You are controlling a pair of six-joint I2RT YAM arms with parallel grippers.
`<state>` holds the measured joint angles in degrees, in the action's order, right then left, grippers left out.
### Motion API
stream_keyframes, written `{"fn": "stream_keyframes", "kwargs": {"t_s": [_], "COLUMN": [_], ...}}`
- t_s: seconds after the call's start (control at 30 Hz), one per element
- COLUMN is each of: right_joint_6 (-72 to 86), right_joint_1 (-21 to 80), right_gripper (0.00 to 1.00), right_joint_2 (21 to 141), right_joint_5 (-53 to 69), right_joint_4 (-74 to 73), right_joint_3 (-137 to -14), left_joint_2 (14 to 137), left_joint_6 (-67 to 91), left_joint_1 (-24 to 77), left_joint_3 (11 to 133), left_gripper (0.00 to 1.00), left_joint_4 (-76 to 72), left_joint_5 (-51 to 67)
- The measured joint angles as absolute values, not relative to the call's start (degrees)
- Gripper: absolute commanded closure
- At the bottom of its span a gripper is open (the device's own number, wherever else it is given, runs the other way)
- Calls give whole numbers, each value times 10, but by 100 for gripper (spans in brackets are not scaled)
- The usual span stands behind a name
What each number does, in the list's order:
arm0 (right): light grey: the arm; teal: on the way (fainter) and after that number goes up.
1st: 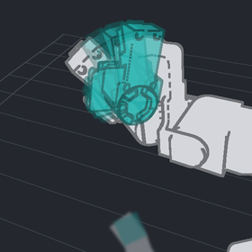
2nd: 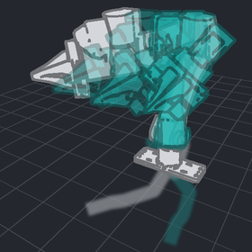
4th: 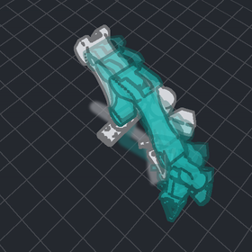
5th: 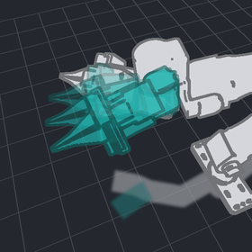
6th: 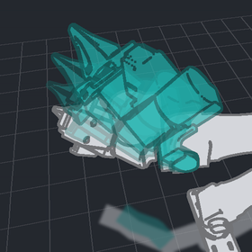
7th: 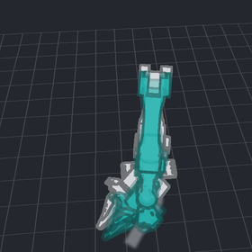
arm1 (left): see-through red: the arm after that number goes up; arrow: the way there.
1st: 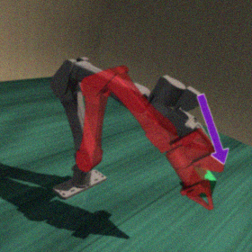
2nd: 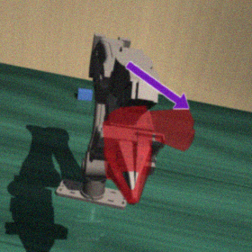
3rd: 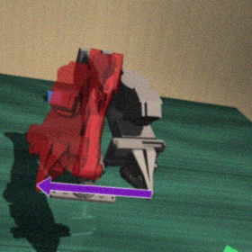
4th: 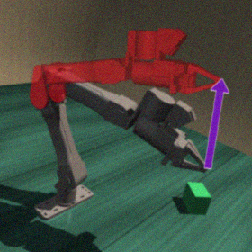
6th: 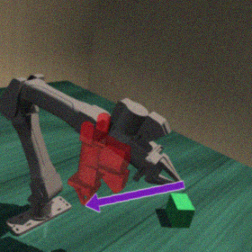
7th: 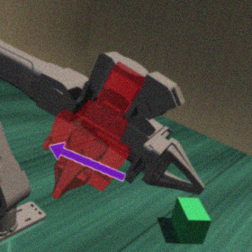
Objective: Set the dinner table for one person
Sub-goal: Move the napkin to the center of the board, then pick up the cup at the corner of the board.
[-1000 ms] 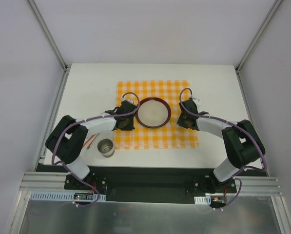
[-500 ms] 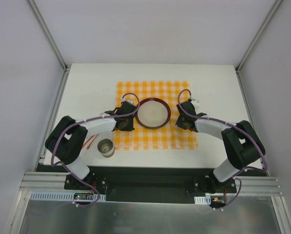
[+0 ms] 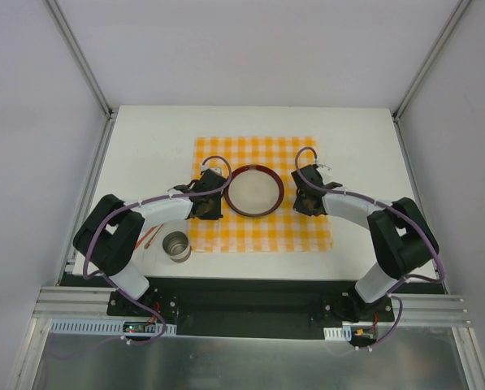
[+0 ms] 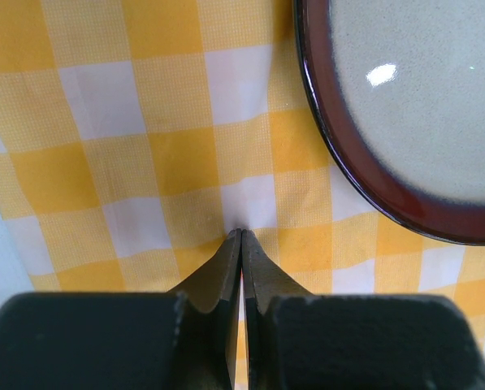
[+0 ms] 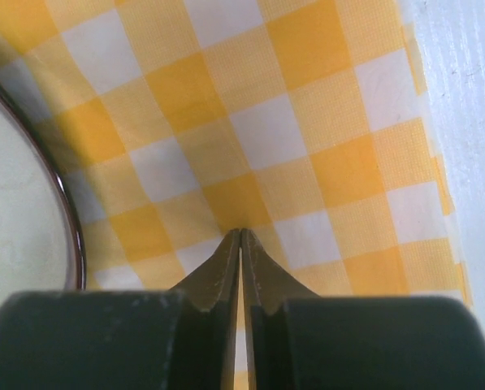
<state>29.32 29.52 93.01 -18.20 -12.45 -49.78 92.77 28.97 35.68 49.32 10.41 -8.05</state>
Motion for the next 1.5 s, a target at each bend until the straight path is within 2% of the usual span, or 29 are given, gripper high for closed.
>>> {"fn": "stream_keyframes", "kwargs": {"t_s": [0.13,0.23,0.33,0.37,0.4,0.53,0.77,1.2,1.5], "right_joint_6": [292,286,272,263,253,210,159,149,138], "right_joint_1": [296,295,295,295,295,295,295,320,389], "right_gripper": [75,70,68,68,68,68,68,68,68], "right_joint_2": [935,934,928,924,918,891,830,799,858], "right_joint_5": [-198,-234,-271,-285,-298,-340,-361,-303,-286], "right_joint_4": [-148,-175,-207,-219,-228,-246,-248,-202,-194], "right_joint_3": [-511,-517,-529,-538,-549,-607,-642,-519,-546], "left_joint_2": [928,928,936,941,946,960,954,752,742], "left_joint_6": [290,289,288,287,286,279,269,270,293], "left_joint_1": [357,357,357,357,357,361,364,393,409], "left_joint_3": [496,503,516,522,529,552,570,529,477], "left_gripper": [99,91,87,79,76,72,54,54,52], "left_joint_4": [111,122,139,144,150,167,185,196,206], "left_joint_5": [-81,-80,-78,-77,-76,-75,-84,-107,-128]}}
